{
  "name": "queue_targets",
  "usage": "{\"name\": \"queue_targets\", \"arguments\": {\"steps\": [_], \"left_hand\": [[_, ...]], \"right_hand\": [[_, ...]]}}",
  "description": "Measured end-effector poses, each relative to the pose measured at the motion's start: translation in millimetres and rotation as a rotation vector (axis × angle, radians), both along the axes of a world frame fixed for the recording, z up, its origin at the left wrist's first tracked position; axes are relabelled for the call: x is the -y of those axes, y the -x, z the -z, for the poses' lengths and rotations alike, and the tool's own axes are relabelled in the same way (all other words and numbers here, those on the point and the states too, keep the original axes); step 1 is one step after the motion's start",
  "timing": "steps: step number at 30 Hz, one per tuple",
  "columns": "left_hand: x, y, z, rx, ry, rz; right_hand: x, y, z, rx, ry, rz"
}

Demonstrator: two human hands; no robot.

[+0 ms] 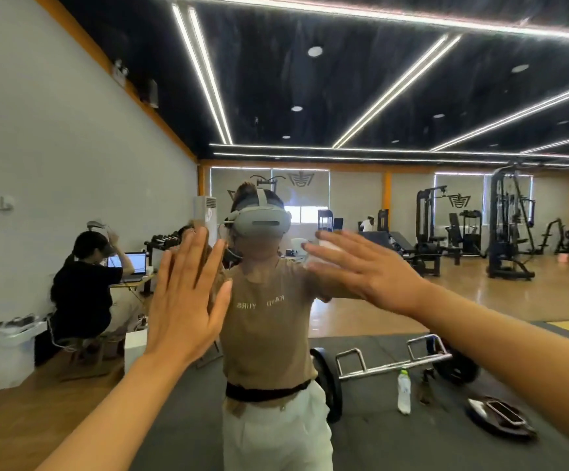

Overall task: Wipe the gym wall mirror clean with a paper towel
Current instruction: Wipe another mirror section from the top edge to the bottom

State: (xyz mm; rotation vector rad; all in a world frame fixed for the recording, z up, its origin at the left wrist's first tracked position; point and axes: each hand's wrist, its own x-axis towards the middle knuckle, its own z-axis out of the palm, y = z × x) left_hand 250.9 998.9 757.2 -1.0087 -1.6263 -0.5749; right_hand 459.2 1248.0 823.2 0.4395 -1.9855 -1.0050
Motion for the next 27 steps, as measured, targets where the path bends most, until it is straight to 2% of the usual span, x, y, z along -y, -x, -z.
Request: {"name": "queue_targets", "arguments": {"steps": [2,6,8,11,14,17,19,22,24,27], "left_hand": [[6,5,4,-0.002,-0.012,0.002],[16,8,9,0.000,-0.035,0.019],[23,13,10,0.007,-0.067,0.015],[38,27,6,0.061,-0.126,-0.027],[44,37,8,0.008,-0.099,-0.063],[43,44,11,-0.043,-0.101,-0.065],[41,49,13,-0.067,-0.102,-0.072],[41,52,15,-0.092,-0.104,-0.071],[41,51,14,-0.094,-0.105,-0.066],[41,50,14,-0.081,-0.110,-0.067]], "right_hand": [[11,4,-44,-0.201,0.163,-0.023],[67,45,-107,-0.634,0.769,-0.075],[96,81,-107,-0.705,0.856,-0.086],[123,114,-69,-0.629,0.730,-0.170],[134,119,-1,-0.366,0.605,-0.221],[123,114,65,-0.080,0.324,-0.186],[110,103,82,0.077,0.123,-0.141],[94,89,57,0.193,-0.095,-0.113],[88,84,23,0.163,-0.073,-0.112],[86,77,-50,-0.026,0.081,-0.068]]}}
